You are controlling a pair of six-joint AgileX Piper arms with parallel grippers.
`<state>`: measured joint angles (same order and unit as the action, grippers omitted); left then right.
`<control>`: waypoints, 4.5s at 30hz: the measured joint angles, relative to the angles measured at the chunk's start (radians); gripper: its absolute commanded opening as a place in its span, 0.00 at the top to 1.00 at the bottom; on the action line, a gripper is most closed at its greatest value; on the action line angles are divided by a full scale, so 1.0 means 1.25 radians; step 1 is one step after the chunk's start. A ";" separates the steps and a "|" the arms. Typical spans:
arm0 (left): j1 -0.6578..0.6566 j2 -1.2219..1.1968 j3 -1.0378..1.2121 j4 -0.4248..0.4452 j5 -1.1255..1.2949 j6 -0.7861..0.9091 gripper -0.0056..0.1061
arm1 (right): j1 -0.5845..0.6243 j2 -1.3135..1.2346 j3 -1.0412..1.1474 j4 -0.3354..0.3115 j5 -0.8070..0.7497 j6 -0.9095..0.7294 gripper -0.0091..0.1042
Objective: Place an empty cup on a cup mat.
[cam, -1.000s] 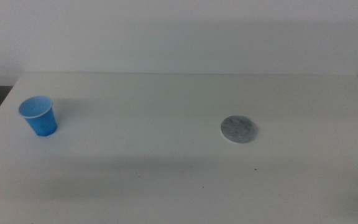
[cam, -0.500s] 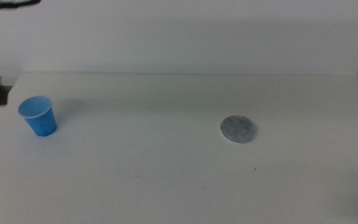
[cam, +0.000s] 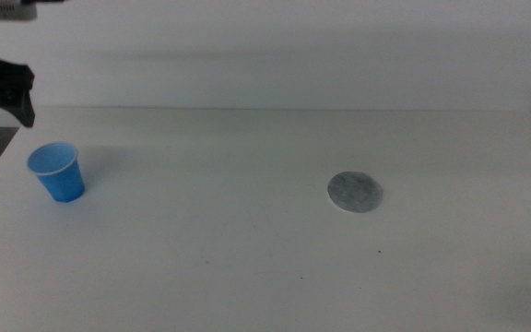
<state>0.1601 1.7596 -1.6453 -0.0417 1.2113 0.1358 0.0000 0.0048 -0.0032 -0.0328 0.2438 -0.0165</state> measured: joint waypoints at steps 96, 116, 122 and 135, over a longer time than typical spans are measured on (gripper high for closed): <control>-0.559 0.622 -0.716 -0.348 0.010 -0.145 0.11 | 0.000 0.000 0.000 0.000 0.000 0.000 0.10; -0.355 -0.382 0.404 -0.228 -0.292 0.106 0.11 | 0.000 0.000 0.000 0.000 0.000 0.000 0.10; -0.284 -0.642 0.701 -0.181 -0.516 0.121 0.11 | 0.000 0.000 0.000 0.000 0.000 0.000 0.10; -0.132 -1.216 1.228 -0.207 -0.877 0.122 0.11 | 0.000 0.000 0.000 0.000 0.000 0.000 0.10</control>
<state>-0.0044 0.2390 -0.1100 -0.3000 0.1148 0.2882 0.0000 0.0048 -0.0032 -0.0328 0.2438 -0.0165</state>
